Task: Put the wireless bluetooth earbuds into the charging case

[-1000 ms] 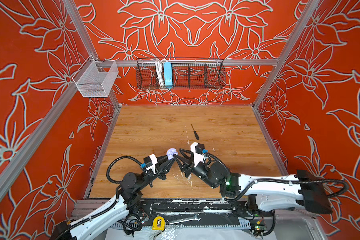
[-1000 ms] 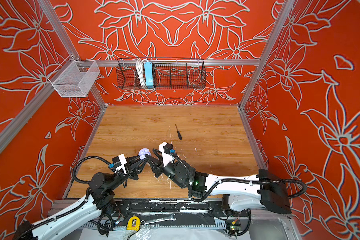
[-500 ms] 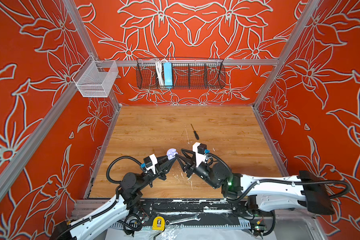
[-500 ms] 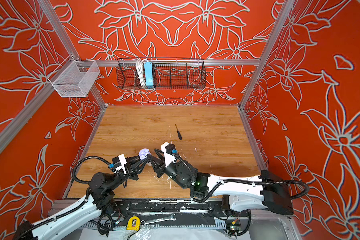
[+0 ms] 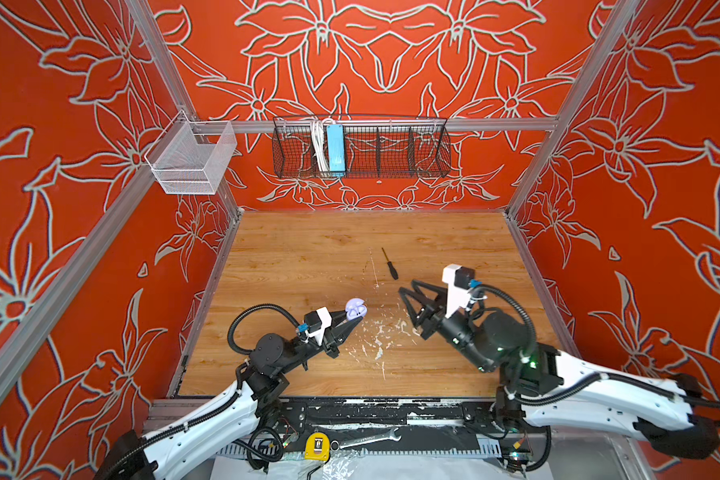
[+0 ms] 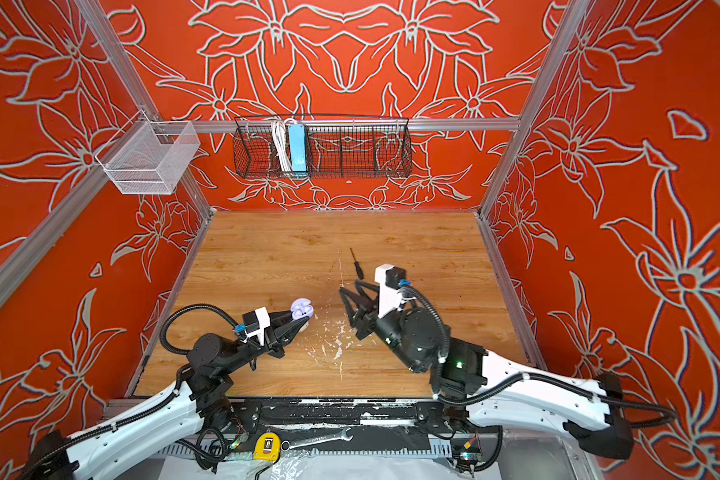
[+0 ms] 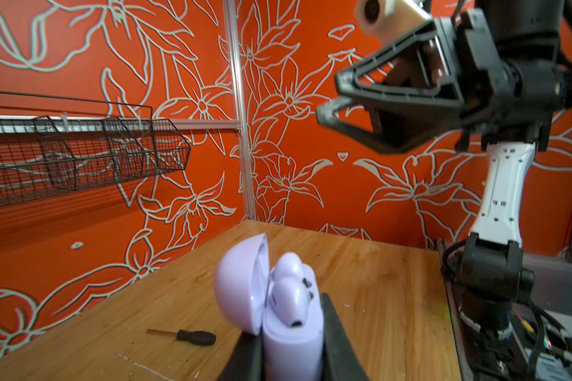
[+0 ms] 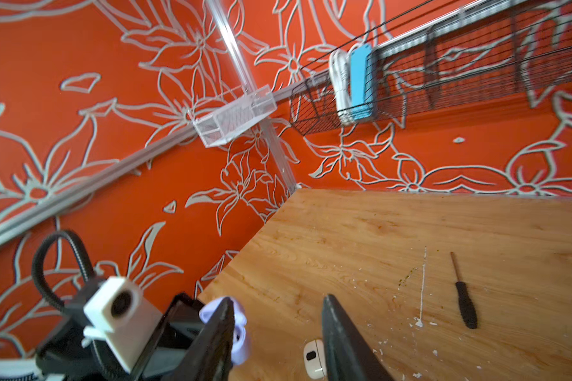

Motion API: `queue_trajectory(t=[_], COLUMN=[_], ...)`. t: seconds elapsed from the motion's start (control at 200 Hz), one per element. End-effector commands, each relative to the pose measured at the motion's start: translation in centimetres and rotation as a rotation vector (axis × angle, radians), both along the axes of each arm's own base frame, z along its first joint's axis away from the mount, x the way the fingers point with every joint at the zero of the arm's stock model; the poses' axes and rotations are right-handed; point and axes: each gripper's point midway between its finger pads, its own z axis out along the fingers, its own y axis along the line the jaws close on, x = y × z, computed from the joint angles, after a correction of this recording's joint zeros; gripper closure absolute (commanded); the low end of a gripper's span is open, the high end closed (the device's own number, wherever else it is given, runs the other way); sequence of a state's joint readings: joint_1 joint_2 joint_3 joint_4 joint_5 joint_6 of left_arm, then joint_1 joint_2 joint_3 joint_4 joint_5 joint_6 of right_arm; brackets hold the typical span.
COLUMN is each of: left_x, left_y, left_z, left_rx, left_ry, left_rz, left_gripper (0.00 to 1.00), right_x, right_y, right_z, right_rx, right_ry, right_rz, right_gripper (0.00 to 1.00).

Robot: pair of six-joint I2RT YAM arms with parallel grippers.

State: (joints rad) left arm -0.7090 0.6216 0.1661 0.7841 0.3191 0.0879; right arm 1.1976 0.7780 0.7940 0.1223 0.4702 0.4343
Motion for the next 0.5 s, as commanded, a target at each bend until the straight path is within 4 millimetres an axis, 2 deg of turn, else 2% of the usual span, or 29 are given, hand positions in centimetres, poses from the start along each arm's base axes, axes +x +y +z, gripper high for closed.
queue_trajectory(t=[0.0,0.08,0.175,0.26,0.305,0.445,0.495], left_x=[-0.6,-0.7,-0.8,-0.9,-0.8,-1.1,-1.4], left_y=[-1.2,-1.8,-2.7,-3.6,-4.0,-4.7,-4.7], left_z=[0.4,-0.1,-0.7,-1.2,-1.3,-1.2,-1.0], left_rx=[0.063,0.086,0.116,0.146,0.153,0.161,0.157], left_ry=[-0.060,-0.057,-0.041,-0.016,-0.002,0.020,0.015], left_rz=[-0.058,-0.089,-0.137,-0.186,-0.203,-0.256,-0.267], left_gripper=[1.00,1.00,1.00,1.00,1.00,1.00,1.00], right_x=[1.6,3.8,5.4,5.7,5.8,6.3,6.4], right_y=[-1.2,-2.1,-2.5,-2.0,-1.8,-1.6,-1.0], right_z=[-1.9,-3.3,-5.5,-7.9,-8.7,-9.6,-9.8], right_rx=[-0.090,-0.203,-0.324,-0.423,-0.456,-0.521,-0.521], right_ry=[0.080,0.115,0.104,0.027,0.008,-0.002,0.011], right_rz=[-0.035,-0.111,-0.162,-0.143,-0.132,-0.140,-0.111], right_gripper=[0.54,0.58,0.61,0.60,0.57,0.56,0.57])
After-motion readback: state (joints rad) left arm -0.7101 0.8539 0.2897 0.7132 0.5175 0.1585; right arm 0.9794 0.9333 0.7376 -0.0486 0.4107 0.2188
